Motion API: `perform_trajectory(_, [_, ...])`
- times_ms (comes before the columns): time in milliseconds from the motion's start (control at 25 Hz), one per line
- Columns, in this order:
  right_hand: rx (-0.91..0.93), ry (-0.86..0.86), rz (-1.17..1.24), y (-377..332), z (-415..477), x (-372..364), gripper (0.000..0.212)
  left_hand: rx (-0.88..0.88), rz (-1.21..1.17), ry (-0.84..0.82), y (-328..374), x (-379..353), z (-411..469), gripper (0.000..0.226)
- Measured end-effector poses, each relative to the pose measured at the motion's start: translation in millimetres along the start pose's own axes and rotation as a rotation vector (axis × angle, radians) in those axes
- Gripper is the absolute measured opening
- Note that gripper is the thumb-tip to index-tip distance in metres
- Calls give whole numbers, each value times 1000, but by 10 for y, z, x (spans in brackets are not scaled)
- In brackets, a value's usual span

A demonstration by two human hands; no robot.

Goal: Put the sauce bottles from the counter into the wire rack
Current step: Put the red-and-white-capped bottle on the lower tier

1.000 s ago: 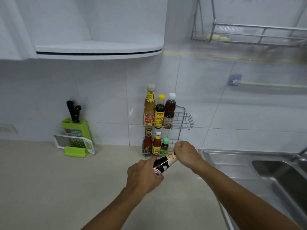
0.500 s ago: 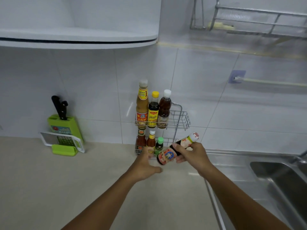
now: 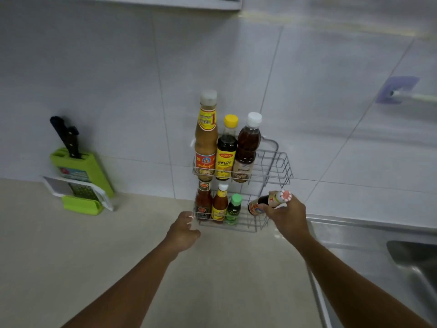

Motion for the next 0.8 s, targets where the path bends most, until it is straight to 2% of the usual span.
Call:
perform_trajectory(160, [73, -79, -124, 133, 154, -270, 42, -47, 34, 52, -39, -111, 290, 80])
perform_trajectory(520, [86, -248, -214, 278, 332, -644, 40, -75, 18, 75, -107, -272, 511, 77])
perform_trajectory(800, [113, -271, -253, 230, 380, -710, 45, -81, 9, 68, -117, -255, 490, 81])
Point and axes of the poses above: each hand's wrist, its own z-axis towards the middle knuckle, its own x-axis out of the back of the hand, y = z × x, the point moved 4 cm from there along z, towards the middle knuckle, and after that the axes turned 5 degrees about y, right-handed, at the moved point
